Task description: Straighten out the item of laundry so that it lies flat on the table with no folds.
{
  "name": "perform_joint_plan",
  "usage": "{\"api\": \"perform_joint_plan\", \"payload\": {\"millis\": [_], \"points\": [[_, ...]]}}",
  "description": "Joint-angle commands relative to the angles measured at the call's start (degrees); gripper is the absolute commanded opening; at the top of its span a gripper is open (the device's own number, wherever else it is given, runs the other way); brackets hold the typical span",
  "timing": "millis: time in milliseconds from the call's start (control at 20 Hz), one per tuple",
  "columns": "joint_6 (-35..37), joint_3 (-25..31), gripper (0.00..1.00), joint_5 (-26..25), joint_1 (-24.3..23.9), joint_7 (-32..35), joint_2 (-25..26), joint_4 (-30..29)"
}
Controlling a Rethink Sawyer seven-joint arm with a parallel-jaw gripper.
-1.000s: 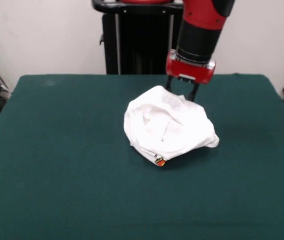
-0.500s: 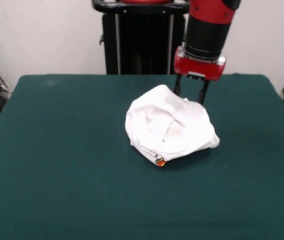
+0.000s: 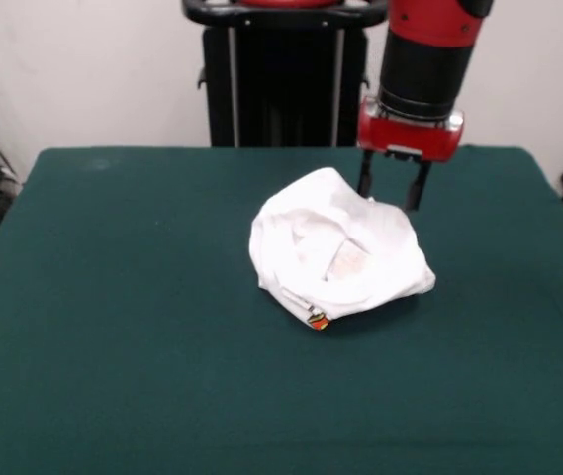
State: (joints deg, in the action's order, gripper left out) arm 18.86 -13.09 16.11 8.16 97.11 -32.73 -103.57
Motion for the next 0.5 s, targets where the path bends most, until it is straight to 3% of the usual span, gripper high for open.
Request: {"api": "perform_joint_plan", "payload": {"millis": [50, 500], "points": [[3.3, 4.3, 1.00, 0.4, 1.3, 9.7, 3.6, 5.7], [5.2, 4.2, 1.00, 0.6, 1.4, 10.2, 3.3, 7.3]]}}
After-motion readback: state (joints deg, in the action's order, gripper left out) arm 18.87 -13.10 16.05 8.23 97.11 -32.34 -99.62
